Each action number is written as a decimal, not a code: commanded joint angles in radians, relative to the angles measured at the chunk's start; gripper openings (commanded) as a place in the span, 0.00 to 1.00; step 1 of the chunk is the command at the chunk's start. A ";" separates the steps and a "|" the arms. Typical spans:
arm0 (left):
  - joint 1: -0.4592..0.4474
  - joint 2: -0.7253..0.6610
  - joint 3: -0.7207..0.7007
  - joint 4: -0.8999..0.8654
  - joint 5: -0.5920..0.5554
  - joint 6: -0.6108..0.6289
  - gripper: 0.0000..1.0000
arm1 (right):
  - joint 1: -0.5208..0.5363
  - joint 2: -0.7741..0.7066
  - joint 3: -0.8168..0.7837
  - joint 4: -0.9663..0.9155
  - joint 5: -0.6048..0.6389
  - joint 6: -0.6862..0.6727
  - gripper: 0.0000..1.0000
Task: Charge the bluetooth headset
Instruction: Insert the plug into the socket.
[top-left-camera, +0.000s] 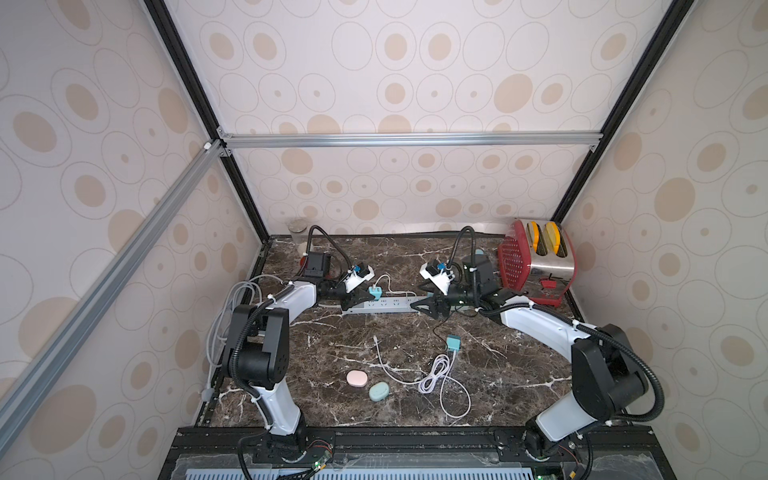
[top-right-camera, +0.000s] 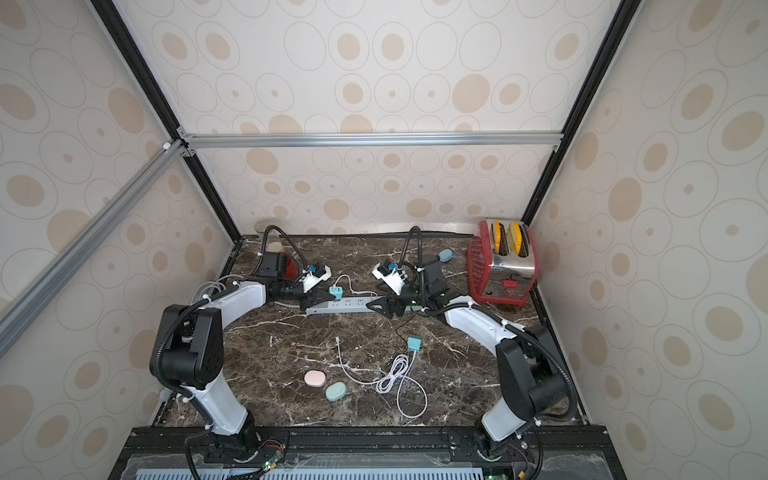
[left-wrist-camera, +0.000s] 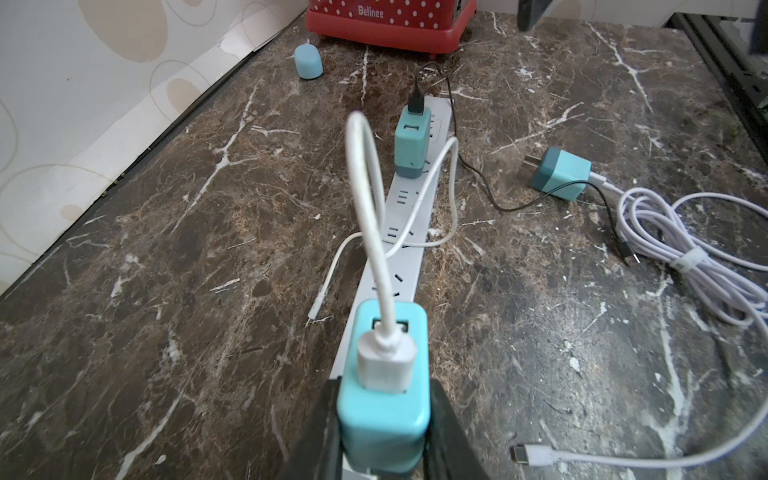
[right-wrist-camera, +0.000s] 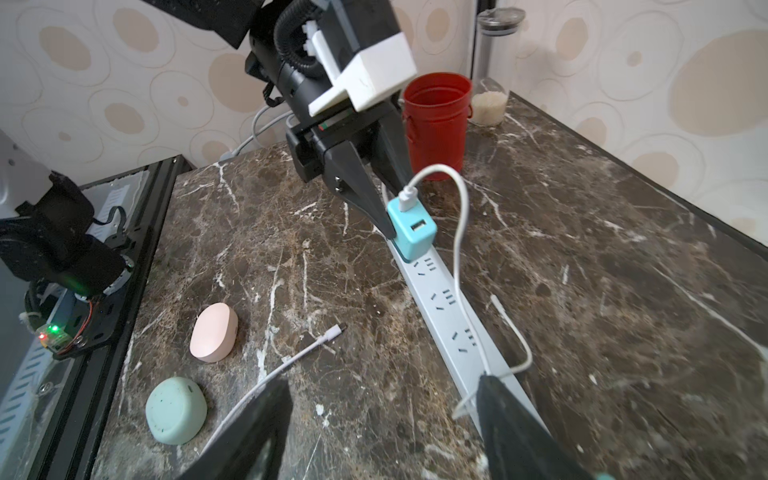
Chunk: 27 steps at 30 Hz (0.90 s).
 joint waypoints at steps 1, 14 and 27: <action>0.008 -0.006 0.054 -0.108 0.010 0.096 0.00 | 0.039 0.086 0.103 0.030 -0.015 -0.051 0.71; 0.008 -0.019 0.037 -0.090 0.047 0.103 0.00 | 0.086 0.351 0.324 -0.008 -0.042 -0.211 0.62; 0.009 -0.013 0.041 -0.079 0.093 0.097 0.00 | 0.105 0.452 0.434 -0.043 -0.070 -0.227 0.57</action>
